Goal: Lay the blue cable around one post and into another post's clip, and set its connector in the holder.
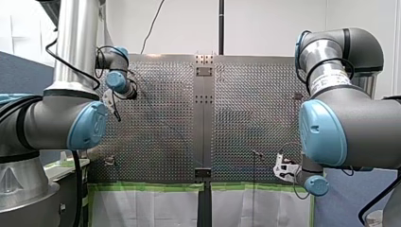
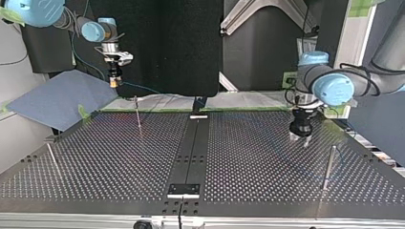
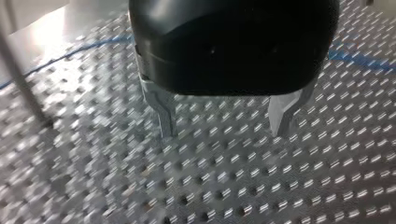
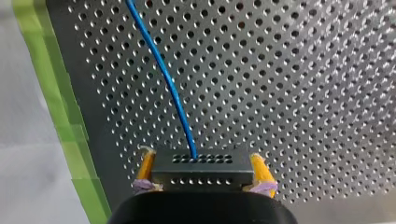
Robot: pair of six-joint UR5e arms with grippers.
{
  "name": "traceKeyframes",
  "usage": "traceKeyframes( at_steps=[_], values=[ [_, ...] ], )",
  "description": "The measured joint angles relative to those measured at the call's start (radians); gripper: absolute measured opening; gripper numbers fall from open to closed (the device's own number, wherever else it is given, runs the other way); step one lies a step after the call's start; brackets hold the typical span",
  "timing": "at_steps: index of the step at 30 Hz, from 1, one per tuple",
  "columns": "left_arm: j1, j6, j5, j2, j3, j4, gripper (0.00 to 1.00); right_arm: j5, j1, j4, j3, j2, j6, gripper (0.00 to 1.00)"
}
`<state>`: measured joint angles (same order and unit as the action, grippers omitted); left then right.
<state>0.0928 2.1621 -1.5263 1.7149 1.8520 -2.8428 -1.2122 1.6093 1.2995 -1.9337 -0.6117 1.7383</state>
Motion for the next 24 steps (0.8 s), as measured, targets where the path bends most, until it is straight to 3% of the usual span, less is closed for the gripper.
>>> traceKeyframes(
  at_steps=[10,17,24],
  values=[
    [0.0,-0.006,-0.046,-0.078,0.078,-0.022,1.0,0.012,0.002,-0.008,0.006,0.0,-0.001,0.0],
    [0.021,-0.045,-0.099,-0.133,0.132,-0.07,1.0,0.01,0.003,-0.017,0.011,0.0,-0.001,0.0],
    [0.038,-0.107,-0.16,-0.196,0.111,-0.133,1.0,0.009,0.005,-0.025,0.018,0.0,-0.001,0.0]
  ],
)
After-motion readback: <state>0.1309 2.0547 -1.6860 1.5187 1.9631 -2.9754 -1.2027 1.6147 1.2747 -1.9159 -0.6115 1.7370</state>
